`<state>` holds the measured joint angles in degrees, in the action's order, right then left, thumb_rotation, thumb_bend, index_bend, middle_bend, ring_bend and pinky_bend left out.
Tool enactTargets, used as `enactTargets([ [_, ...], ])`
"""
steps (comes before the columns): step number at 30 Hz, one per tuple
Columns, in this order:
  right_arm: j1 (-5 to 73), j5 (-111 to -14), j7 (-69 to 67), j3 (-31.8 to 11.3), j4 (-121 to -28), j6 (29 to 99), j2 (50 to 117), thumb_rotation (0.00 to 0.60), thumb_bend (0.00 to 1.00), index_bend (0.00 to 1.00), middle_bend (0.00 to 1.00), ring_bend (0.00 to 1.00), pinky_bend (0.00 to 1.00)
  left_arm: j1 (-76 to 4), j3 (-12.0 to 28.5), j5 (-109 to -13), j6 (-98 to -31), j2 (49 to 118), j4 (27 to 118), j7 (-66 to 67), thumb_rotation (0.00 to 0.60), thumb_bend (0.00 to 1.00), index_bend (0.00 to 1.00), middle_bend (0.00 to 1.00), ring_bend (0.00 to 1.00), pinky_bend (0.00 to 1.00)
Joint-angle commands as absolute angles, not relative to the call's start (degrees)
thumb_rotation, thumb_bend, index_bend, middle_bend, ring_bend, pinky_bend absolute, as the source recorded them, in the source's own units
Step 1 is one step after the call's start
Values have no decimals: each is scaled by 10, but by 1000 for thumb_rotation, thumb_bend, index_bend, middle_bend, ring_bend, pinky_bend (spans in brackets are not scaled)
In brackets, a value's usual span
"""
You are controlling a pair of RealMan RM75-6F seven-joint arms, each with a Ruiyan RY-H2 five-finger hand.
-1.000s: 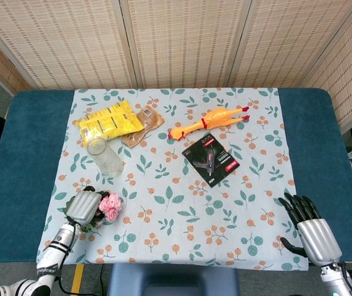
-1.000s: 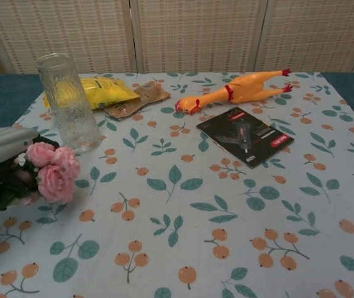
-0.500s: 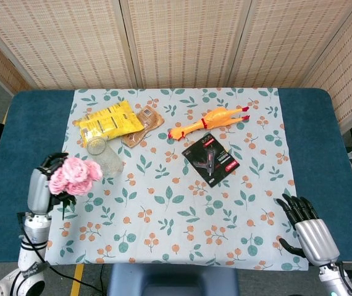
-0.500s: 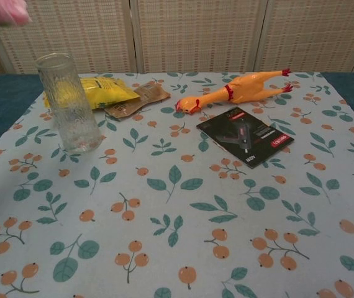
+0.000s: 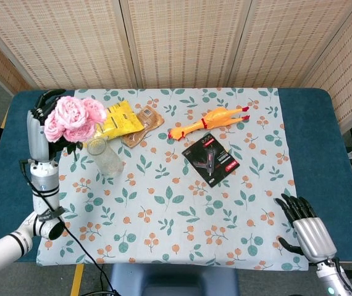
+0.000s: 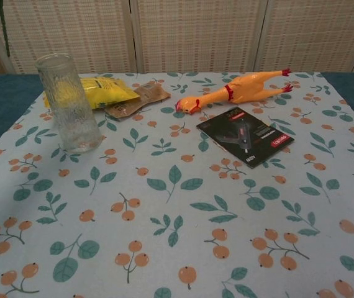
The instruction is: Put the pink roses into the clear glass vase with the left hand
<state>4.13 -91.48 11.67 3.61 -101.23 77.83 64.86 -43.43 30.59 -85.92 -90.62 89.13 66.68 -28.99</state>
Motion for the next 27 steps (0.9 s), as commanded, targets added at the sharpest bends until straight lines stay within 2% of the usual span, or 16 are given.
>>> enactTargets([
  [1, 46, -903, 122, 32, -1012, 769, 652, 600, 160, 0, 0, 0, 0, -476, 335, -840, -878, 894, 648, -285, 600, 641, 584, 631, 658, 300],
  [7, 48, -888, 128, 25, -1013, 768, 654, 600, 160, 0, 0, 0, 0, -507, 333, -825, -860, 907, 629, -283, 600, 642, 584, 631, 658, 301],
  [16, 50, -881, 128, 26, -1012, 763, 653, 600, 160, 0, 0, 0, 0, -540, 313, -804, -833, 951, 541, -309, 600, 639, 583, 629, 655, 292],
  [27, 51, -875, 129, 24, -1013, 764, 652, 600, 160, 0, 0, 0, 0, -568, 297, -793, -830, 988, 479, -333, 600, 632, 584, 629, 654, 288],
])
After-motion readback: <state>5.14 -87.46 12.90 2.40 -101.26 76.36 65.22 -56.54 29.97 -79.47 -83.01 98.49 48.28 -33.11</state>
